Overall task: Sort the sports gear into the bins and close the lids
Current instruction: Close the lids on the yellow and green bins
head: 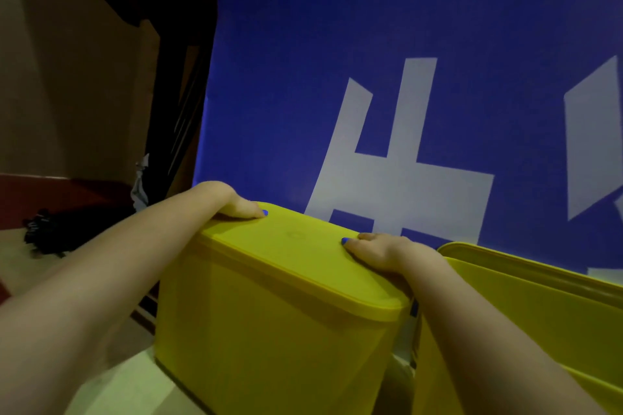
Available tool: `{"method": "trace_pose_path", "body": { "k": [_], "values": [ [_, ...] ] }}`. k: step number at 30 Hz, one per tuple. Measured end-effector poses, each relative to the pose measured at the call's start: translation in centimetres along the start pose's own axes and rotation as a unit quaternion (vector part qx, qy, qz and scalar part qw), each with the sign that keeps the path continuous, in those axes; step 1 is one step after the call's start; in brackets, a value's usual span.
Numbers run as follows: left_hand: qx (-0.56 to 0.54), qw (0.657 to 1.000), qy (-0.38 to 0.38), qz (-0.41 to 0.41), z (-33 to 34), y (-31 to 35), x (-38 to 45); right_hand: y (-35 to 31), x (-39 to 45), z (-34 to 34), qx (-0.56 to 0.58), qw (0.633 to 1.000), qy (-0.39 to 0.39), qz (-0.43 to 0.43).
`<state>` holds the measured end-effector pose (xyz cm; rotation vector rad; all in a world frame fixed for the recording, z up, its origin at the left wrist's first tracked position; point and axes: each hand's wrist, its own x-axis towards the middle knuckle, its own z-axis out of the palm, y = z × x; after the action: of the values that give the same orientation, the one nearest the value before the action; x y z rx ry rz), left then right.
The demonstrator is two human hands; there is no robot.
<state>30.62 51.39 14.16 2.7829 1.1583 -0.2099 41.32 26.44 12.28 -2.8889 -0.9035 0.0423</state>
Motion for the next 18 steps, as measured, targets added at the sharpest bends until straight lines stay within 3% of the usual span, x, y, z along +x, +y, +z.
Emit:
{"method": "trace_pose_path", "body": {
  "k": [5,18],
  "values": [
    [-0.075,0.99,0.118,0.003,0.9,-0.7,0.7,0.1,-0.1,0.1,0.013,0.997,0.046,0.058],
    [-0.137,0.986,0.099,0.014,0.7,-1.2,1.2,0.6,0.9,0.1,-0.001,0.996,0.03,0.084]
  ]
}}
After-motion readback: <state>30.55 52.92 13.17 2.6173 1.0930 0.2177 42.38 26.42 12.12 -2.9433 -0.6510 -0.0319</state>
